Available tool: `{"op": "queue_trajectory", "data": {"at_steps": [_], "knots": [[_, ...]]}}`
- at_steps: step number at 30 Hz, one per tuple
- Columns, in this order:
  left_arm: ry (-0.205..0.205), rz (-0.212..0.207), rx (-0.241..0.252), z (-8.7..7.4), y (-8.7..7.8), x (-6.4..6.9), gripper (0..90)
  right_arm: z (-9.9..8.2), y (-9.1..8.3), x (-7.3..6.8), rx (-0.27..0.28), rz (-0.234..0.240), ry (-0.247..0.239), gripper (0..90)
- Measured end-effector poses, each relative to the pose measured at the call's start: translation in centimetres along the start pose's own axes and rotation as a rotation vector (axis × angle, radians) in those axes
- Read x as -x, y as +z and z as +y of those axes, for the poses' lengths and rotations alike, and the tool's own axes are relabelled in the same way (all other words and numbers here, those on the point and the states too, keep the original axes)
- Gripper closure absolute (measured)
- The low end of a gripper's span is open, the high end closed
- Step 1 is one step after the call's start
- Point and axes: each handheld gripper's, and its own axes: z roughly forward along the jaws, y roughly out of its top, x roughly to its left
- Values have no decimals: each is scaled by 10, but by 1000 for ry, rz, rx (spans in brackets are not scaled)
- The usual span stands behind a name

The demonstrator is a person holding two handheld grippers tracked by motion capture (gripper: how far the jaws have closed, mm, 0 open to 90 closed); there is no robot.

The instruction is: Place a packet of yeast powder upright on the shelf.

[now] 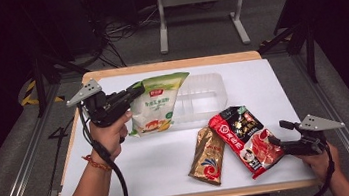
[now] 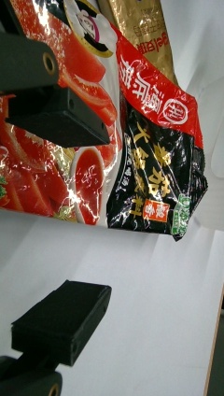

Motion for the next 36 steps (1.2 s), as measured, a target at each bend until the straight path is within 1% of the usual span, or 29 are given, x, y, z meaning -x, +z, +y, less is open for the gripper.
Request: {"op": "queue_trajectory", "data": {"at_steps": [1, 2, 3, 4, 5, 6, 7, 8, 10, 12, 13, 14, 16, 17, 18, 19, 20, 22, 23, 26, 27, 28, 29, 30, 31, 33, 34, 36], "knots": [[-28, 5, 16, 0, 9, -3, 850, 0, 0, 0, -1, -1, 1, 232], [-28, 5, 16, 0, 9, -3, 850, 0, 0, 0, 0, -1, 1, 232], [-44, 15, 21, 1, 18, -6, 850, 0, 0, 0, 0, -2, 0, 232], [-44, 15, 21, 1, 18, -6, 850, 0, 0, 0, 0, -2, -1, 232], [-51, 35, 25, 1, 27, -6, 850, 0, 0, 0, -1, -2, -3, 232], [-51, 35, 25, 1, 27, -6, 850, 0, 0, 0, 0, -2, -5, 232], [-55, 44, 28, 2, 32, -7, 850, 0, 0, 0, 0, -2, -5, 232], [-73, 39, 33, 2, 36, -8, 850, 0, 0, 0, 1, -2, -8, 232], [-67, 68, 31, 2, 44, -9, 850, 0, -1, 1, 1, -4, -7, 232], [-85, 73, 38, 3, 52, -11, 849, 0, -1, 1, 1, -6, -5, 232], [-70, 92, 39, 3, 58, -10, 849, 0, -1, 1, 1, -5, -4, 232], [-78, 93, 40, 3, 62, -10, 849, 0, -1, 1, 4, -8, -6, 232], [-63, 121, 27, 3, 73, -10, 849, 0, -2, 2, 6, -9, -7, 232], [-68, 129, 27, 2, 77, -11, 849, 0, -2, 2, 6, -9, -8, 232], [-81, 147, 26, 1, 82, -12, 849, 0, -2, 2, 6, -8, -9, 232], [-76, 167, 23, 0, 86, -13, 849, 0, -2, 2, 6, -8, -10, 232], [-64, 186, 19, 0, 90, -14, 849, -1, -2, 2, 6, -7, -9, 232], [-72, 220, 29, 0, 96, -17, 849, -1, -2, 2, 4, -8, -9, 231], [-75, 226, 28, -1, 99, -19, 848, -1, -2, 2, 4, -7, -9, 231], [-62, 274, 25, 0, 108, -22, 848, -1, -2, 2, 4, -9, -11, 231], [-65, 281, 25, 0, 112, -24, 848, -1, -2, 2, 4, -10, -11, 231], [-65, 281, 25, 0, 112, -24, 848, -1, -2, 2, 4, -10, -11, 231], [-54, 313, 25, 1, 119, -26, 847, -1, -2, 2, 3, -11, -11, 231], [-52, 319, 30, 2, 121, -27, 848, -1, -2, 2, 3, -11, -12, 231], [-55, 324, 31, 2, 123, -28, 848, -1, -2, 2, 0, -10, -14, 231], [-57, 352, 41, 3, 129, -30, 848, -1, -2, 2, -1, -9, -15, 231], [-61, 358, 41, 4, 132, -31, 849, -1, -1, 2, -3, -8, -15, 231], [-76, 374, 60, 5, 136, -33, 849, -2, -1, 2, -6, -10, -15, 230]]}}
